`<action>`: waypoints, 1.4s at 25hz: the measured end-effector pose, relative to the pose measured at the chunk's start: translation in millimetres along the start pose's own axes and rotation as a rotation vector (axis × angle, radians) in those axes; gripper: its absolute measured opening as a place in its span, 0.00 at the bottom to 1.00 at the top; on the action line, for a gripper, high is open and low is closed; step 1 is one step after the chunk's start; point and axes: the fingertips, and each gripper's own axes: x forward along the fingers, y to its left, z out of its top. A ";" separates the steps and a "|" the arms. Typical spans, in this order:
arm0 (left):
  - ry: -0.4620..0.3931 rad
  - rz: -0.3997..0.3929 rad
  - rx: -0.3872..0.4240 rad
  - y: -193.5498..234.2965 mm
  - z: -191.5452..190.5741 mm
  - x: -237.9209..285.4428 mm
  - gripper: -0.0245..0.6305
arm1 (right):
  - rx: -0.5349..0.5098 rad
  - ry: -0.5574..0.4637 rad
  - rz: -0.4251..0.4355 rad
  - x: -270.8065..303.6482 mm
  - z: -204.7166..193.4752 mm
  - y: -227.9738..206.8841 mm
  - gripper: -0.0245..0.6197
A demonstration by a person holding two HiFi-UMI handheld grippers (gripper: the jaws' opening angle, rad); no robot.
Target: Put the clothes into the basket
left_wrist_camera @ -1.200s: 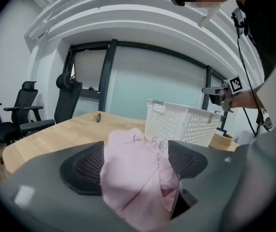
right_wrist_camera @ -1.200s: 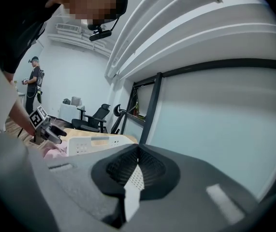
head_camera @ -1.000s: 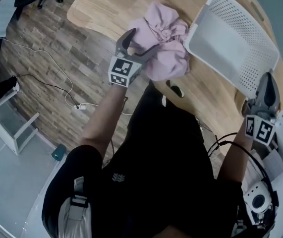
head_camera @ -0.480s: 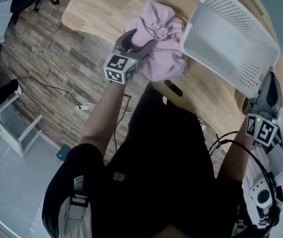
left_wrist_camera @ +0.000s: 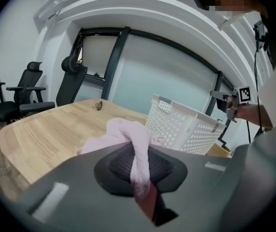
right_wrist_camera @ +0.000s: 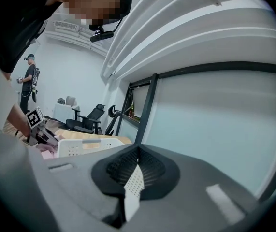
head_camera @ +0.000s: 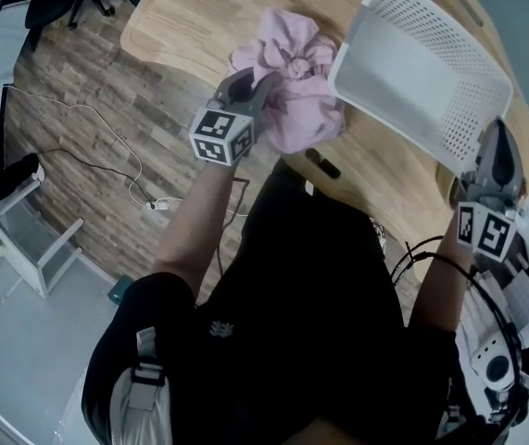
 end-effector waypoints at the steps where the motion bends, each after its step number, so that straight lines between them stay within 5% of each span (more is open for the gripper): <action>1: -0.005 0.000 -0.004 -2.2 2.2 -2.7 0.10 | 0.002 -0.007 0.002 -0.1 2.8 0.5 0.04; 21: -0.169 0.085 0.011 -30.7 80.0 -77.2 0.09 | 0.094 -0.168 0.076 -38.4 60.6 11.7 0.04; 35: -0.311 0.108 0.134 -43.0 163.5 -125.1 0.09 | 0.093 -0.225 0.086 -73.6 96.5 19.8 0.04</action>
